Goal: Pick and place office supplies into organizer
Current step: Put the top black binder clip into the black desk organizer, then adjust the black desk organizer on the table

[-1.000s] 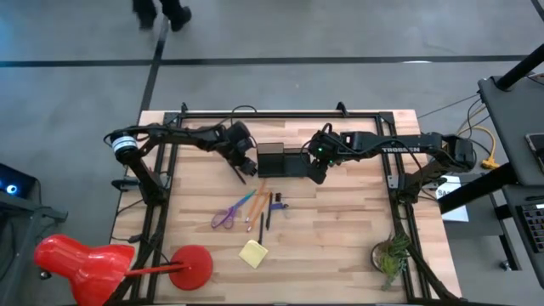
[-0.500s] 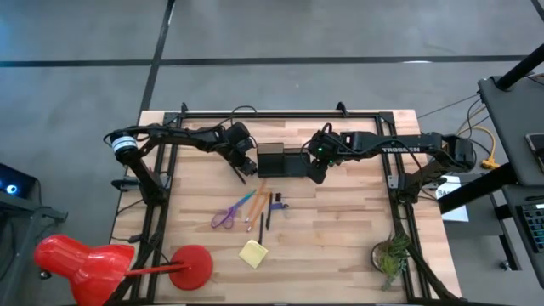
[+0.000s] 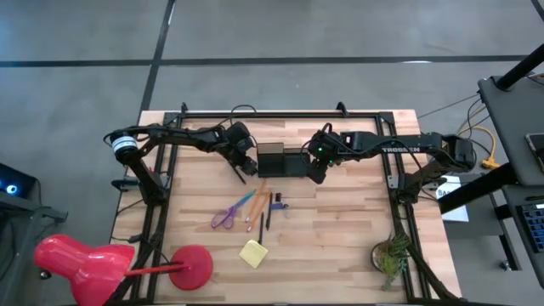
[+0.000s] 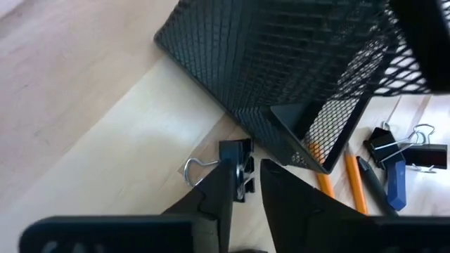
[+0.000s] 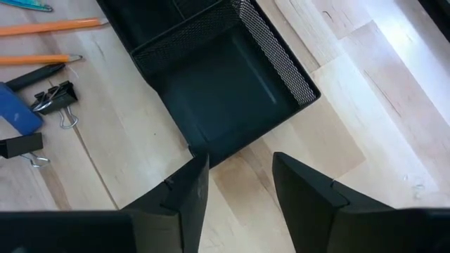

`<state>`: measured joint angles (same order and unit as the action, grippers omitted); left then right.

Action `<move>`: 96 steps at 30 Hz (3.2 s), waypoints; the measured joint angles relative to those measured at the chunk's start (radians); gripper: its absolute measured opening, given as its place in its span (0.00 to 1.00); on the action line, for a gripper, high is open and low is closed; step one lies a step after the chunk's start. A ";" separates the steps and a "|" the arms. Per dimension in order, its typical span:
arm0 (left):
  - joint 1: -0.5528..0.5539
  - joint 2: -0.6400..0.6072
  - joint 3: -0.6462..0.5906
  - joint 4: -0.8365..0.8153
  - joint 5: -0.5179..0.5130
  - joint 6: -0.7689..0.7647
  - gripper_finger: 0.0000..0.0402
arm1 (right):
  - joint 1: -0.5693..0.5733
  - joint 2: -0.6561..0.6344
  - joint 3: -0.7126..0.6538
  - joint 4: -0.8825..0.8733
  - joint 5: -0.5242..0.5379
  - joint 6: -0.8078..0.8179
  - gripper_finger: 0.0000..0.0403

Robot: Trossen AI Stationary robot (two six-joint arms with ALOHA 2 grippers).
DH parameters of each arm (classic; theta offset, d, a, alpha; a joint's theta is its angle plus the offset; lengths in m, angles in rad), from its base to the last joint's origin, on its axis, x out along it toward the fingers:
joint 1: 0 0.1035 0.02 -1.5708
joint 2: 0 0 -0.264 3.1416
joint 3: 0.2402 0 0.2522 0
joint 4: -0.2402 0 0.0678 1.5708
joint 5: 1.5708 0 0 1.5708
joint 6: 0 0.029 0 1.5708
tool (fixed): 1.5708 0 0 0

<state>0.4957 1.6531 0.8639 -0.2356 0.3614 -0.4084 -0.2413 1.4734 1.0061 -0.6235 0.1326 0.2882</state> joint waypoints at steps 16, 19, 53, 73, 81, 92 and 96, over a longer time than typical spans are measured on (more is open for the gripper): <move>0.000 0.000 -0.004 0.000 0.072 0.021 0.00 | 0.000 0.000 0.000 0.000 0.006 0.000 0.37; -0.002 0.000 -0.004 0.000 0.078 0.023 0.00 | 0.000 0.000 0.000 0.000 0.007 0.000 0.37; -0.125 -0.048 0.053 0.151 -0.158 0.117 0.00 | 0.001 0.000 0.000 0.024 0.027 0.025 0.36; -0.159 -0.082 0.084 0.010 -0.211 0.078 0.09 | 0.001 0.001 0.000 0.022 0.025 0.030 0.36; -0.159 -0.183 0.105 0.011 -0.234 0.133 0.21 | 0.007 0.001 0.000 0.023 0.022 0.013 0.34; -0.049 -0.321 0.087 0.014 -0.446 0.132 0.21 | 0.014 0.001 0.000 0.049 0.023 -0.004 0.34; 0.056 -0.230 0.105 0.073 -0.267 0.094 0.20 | 0.014 0.001 0.000 0.081 0.024 -0.005 0.33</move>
<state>0.5518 1.4234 0.9688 -0.1622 0.0945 -0.3142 -0.2272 1.4747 1.0058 -0.5427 0.1564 0.2831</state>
